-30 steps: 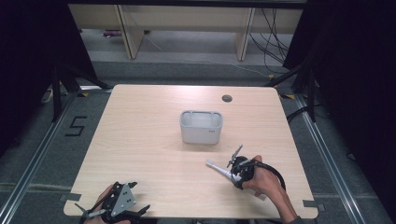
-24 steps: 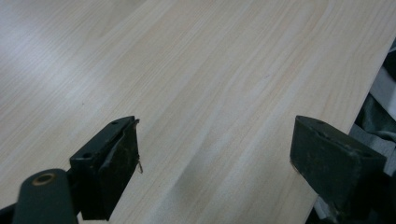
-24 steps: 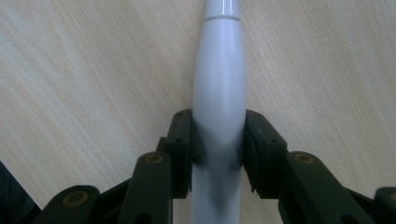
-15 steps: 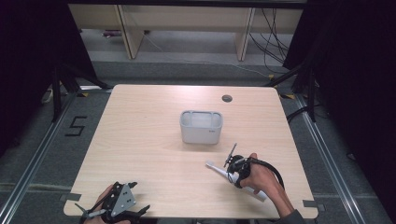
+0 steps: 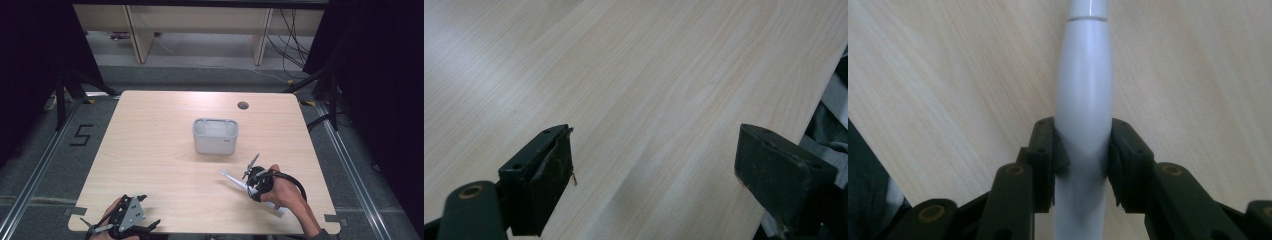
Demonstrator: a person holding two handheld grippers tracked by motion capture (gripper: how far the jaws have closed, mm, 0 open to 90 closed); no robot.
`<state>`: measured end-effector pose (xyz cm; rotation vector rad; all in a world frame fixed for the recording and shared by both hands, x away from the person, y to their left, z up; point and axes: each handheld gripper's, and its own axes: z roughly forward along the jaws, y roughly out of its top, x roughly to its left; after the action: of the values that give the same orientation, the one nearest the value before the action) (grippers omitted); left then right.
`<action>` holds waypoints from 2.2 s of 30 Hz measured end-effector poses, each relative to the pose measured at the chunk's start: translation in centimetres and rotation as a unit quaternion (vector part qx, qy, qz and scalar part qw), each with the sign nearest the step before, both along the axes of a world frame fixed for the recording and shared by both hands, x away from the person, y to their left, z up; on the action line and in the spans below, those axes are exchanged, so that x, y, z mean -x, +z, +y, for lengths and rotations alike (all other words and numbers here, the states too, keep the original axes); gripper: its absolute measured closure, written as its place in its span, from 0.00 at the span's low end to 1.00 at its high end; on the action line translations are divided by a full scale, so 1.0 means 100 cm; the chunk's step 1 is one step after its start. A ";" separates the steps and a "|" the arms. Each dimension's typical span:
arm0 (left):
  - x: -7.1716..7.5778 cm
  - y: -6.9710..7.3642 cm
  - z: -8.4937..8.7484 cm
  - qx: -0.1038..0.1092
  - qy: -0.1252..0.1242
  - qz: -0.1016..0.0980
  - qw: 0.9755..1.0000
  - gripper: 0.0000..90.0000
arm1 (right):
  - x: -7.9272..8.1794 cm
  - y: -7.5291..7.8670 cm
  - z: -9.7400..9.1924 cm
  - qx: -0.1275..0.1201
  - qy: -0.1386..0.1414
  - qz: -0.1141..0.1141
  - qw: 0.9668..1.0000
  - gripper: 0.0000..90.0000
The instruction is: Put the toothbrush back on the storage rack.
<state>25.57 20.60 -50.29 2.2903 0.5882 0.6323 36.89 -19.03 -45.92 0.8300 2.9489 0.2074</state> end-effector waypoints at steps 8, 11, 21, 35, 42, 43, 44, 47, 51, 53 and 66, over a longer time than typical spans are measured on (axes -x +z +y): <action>0.000 0.000 0.000 0.001 0.001 0.000 1.000 0.17 | 0.004 0.031 -0.008 -0.077 0.000 -0.043 0.996 0.74; 0.000 0.000 0.000 0.001 0.002 -0.001 1.000 0.17 | 0.003 0.043 -0.014 -0.118 -0.012 -0.068 0.991 0.74; 0.000 0.000 0.000 0.002 0.002 0.000 1.000 0.17 | -0.007 0.049 -0.016 -0.189 -0.049 -0.109 0.975 0.74; 0.001 0.001 0.000 0.002 0.000 -0.004 1.000 0.17 | -0.023 0.045 -0.018 -0.294 -0.061 -0.198 0.933 0.74; 0.000 0.001 0.000 0.004 0.003 -0.004 1.000 0.17 | -0.027 0.045 -0.016 -0.325 -0.076 -0.223 0.916 0.74; 0.000 0.002 0.000 0.004 0.000 -0.001 1.000 0.17 | -0.026 0.047 -0.014 -0.331 -0.080 -0.224 0.913 0.74; 0.000 0.003 0.002 -0.013 -0.003 -0.005 1.000 0.17 | -0.026 0.047 -0.014 -0.331 -0.080 -0.224 0.913 0.74; 0.000 0.001 0.000 0.005 0.000 -0.001 1.000 0.17 | -0.028 0.051 -0.009 -0.343 -0.079 -0.235 0.906 0.74; 0.000 0.002 0.001 0.000 0.000 -0.001 1.000 0.17 | -0.033 0.055 -0.006 -0.352 -0.070 -0.247 0.900 0.74; 0.000 0.001 0.001 -0.001 0.003 -0.002 1.000 0.17 | -0.034 0.057 -0.005 -0.359 -0.076 -0.248 0.897 0.74; 0.000 0.001 0.002 -0.003 -0.003 0.002 1.000 0.17 | -0.049 0.068 0.010 -0.386 -0.075 -0.262 0.881 0.74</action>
<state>25.60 20.75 -50.15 2.2992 0.5822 0.6284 41.81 -18.03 -39.16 0.8625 2.2282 1.4042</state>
